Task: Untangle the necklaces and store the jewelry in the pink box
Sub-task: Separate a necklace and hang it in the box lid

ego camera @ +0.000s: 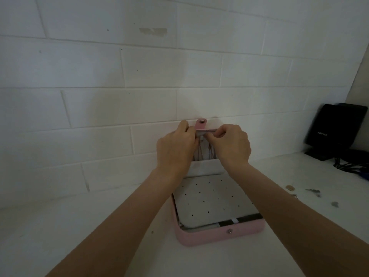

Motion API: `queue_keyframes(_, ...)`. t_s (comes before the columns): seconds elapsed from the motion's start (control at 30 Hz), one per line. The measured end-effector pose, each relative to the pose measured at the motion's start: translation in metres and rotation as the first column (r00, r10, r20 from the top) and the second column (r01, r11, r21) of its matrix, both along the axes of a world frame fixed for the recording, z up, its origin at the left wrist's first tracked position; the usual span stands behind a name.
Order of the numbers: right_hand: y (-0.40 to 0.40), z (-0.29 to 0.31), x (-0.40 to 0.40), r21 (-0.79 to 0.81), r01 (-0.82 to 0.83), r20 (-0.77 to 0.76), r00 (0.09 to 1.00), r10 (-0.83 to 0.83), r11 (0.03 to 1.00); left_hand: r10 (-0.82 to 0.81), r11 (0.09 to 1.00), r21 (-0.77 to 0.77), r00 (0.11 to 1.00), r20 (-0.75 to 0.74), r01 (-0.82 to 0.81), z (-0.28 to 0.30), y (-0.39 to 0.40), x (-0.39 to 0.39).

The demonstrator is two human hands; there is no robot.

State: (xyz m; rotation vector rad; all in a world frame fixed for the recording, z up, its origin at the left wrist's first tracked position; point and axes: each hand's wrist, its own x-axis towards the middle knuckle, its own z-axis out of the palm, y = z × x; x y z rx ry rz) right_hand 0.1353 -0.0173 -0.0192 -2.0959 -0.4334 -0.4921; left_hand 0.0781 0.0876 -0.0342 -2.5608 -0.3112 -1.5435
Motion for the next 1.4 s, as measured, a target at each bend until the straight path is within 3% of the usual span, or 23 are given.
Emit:
queue_keyframes(0.2,-0.011,-0.005,0.001,-0.066,-0.043,-0.052,0.998,0.040,0.997,-0.144,0.989,0.035,0.989,0.013,0.144,-0.003,0.003,-0.005)
queue_keyframes(0.37,-0.026,-0.004,0.000,-0.158,-0.213,-0.168,0.968,0.186,0.964,-0.170,0.967,0.158,0.970,-0.175,0.198,-0.008,-0.002,-0.010)
queue_keyframes(0.5,-0.048,0.005,-0.001,-0.145,-0.343,-0.244,0.922,0.302,0.928,-0.205,0.963,0.115,0.943,-0.263,0.242,-0.015,0.001,-0.017)
queue_keyframes(0.67,-0.070,0.023,0.002,-0.157,-0.328,-0.192,0.935,0.297,0.931,-0.243,0.939,0.167,0.924,-0.295,0.300,-0.021,0.002,-0.022)
queue_keyframes(0.83,-0.059,0.041,0.002,0.016,-0.336,-0.090,0.938,0.336,0.942,-0.281,0.901,0.223,0.894,-0.350,0.371,-0.028,0.006,-0.025)
queue_keyframes(0.93,-0.041,0.049,0.001,0.138,-0.367,-0.059,0.924,0.378,0.920,-0.332,0.902,0.144,0.867,-0.371,0.407,-0.022,0.008,-0.029)
queue_keyframes(1.03,-0.024,0.052,-0.002,0.153,-0.388,-0.034,0.917,0.397,0.909,-0.431,0.902,-0.127,0.872,-0.232,0.412,-0.009,0.006,-0.030)
queue_keyframes(1.1,-0.016,0.050,-0.004,0.163,-0.408,-0.006,0.910,0.415,0.898,-0.496,0.825,-0.356,0.864,-0.084,0.439,0.004,0.000,-0.029)
queue_keyframes(1.17,-0.010,0.050,-0.004,0.162,-0.414,0.014,0.909,0.417,0.896,-0.530,0.735,-0.513,0.847,-0.026,0.444,0.015,-0.008,-0.026)
queue_keyframes(1.4,-0.011,0.045,-0.005,0.247,-0.469,-0.083,0.862,0.501,0.848,-0.474,0.685,-0.607,0.879,0.050,0.403,0.009,-0.014,-0.023)
